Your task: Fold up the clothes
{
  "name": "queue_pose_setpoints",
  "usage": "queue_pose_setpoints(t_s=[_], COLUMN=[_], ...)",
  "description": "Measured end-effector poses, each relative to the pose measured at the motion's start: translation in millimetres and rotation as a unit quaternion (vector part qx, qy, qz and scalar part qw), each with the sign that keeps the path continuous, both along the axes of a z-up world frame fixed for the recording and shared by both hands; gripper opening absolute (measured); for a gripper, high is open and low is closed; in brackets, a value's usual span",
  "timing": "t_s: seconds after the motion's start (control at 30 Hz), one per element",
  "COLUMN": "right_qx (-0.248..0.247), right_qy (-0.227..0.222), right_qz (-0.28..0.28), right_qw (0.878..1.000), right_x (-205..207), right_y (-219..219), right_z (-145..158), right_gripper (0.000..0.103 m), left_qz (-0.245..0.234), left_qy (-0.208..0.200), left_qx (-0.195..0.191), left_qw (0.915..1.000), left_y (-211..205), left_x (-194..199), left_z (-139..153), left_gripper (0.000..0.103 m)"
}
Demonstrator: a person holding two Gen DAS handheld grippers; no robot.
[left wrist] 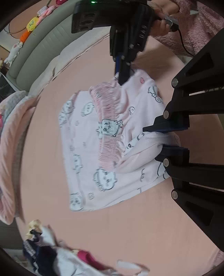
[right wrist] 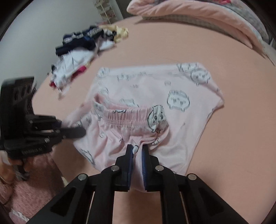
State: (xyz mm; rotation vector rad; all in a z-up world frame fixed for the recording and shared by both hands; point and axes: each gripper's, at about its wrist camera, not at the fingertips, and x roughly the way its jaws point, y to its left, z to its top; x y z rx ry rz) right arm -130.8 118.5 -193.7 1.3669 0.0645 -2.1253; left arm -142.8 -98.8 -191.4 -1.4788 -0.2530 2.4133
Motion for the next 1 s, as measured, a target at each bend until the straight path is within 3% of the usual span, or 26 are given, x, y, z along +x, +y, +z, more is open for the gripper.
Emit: queue_pose_setpoints(t_s=[0.17, 0.33, 0.4, 0.5, 0.57, 0.6, 0.67, 0.77, 0.8, 0.9, 1.0], right_qx=[-0.001, -0.003, 0.007, 0.042, 0.089, 0.089, 0.059, 0.033, 0.032, 0.032, 0.006], right_qy=[0.062, 0.155, 0.164, 0.061, 0.002, -0.003, 0.019, 0.045, 0.052, 0.070, 0.056], right_qz=[-0.006, -0.010, -0.018, -0.014, -0.024, -0.029, -0.044, -0.079, -0.084, -0.095, -0.128], right_qw=[0.998, 0.988, 0.986, 0.997, 0.996, 0.996, 0.997, 0.995, 0.995, 0.993, 0.990], right_x=[-27, -60, -77, -113, -128, -127, -116, -99, -93, -78, -73], right_y=[-9, -35, -47, -63, -67, -65, -55, -34, -30, -19, 0], right_z=[39, 76, 71, 19, -17, -22, -12, 5, 8, 14, 14], right_gripper=[0.007, 0.007, 0.010, 0.012, 0.012, 0.012, 0.014, 0.029, 0.030, 0.030, 0.030], left_qz=[0.002, 0.022, 0.027, 0.051, 0.063, 0.067, 0.070, 0.073, 0.075, 0.093, 0.108], left_qy=[0.058, 0.137, 0.088, -0.014, -0.034, -0.036, -0.004, 0.043, 0.054, 0.040, 0.026], left_qx=[-0.013, -0.053, -0.017, 0.008, 0.022, 0.028, 0.037, 0.051, 0.058, 0.096, 0.159], left_qw=[0.9982, 0.9888, 0.9956, 0.9986, 0.9972, 0.9967, 0.9969, 0.9951, 0.9940, 0.9903, 0.9810], left_y=[-1, -11, -24, -39, -48, -52, -57, -64, -66, -73, -86], left_x=[-16, -44, -66, -100, -104, -105, -97, -87, -85, -88, -89], left_z=[35, 59, 36, -22, -39, -43, -30, -10, -6, -18, -22], left_gripper=[0.010, 0.010, 0.011, 0.012, 0.013, 0.013, 0.013, 0.013, 0.013, 0.013, 0.015])
